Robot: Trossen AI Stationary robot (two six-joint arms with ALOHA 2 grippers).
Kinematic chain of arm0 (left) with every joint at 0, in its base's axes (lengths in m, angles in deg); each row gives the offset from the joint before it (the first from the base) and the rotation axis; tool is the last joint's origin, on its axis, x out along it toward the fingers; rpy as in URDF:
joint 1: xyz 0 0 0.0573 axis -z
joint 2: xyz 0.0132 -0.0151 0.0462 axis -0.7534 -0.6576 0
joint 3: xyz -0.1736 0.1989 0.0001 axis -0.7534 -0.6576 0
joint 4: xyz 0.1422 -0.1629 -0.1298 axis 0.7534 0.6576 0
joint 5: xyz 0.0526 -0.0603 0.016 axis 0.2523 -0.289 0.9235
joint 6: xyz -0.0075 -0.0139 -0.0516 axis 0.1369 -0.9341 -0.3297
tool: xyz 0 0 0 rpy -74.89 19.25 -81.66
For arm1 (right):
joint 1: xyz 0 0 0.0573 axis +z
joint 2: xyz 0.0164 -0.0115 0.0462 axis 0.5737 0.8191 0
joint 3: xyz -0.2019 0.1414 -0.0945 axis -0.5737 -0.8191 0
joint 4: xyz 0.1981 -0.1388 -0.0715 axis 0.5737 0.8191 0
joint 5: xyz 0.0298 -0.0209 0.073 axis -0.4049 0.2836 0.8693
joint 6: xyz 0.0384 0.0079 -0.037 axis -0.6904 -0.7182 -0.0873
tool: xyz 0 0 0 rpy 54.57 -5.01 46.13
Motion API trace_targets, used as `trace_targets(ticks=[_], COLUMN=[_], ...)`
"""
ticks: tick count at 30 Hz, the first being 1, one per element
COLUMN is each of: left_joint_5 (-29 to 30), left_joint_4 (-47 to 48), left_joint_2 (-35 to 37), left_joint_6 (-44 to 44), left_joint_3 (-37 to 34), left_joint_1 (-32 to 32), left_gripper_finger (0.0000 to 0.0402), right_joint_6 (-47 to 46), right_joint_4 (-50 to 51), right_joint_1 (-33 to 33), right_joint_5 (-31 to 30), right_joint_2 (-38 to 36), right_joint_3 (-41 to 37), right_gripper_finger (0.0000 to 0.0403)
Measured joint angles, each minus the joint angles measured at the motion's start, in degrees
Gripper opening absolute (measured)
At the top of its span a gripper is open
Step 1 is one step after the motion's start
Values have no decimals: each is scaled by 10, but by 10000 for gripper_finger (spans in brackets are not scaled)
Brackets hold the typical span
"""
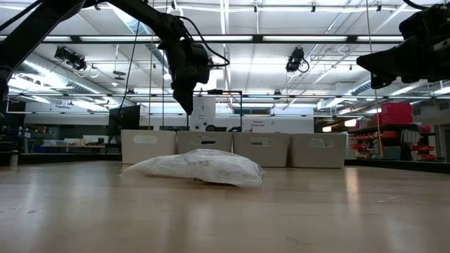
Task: Pick & Place Travel size toiletries
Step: Put the blue razor into the white bin
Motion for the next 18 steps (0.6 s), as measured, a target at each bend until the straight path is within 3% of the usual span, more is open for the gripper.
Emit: trace_targets(ticks=[18], left_joint_5=[7], left_joint_4=[1], left_joint_2=[7], left_joint_6=[14], left_joint_3=[1], left_joint_1=[69], left_gripper_finger=[120], right_joint_6=[0], right_joint_4=[0], right_joint_1=[0], right_joint_5=[0], right_joint_2=[0], right_joint_3=[0], right_gripper_finger=[14])
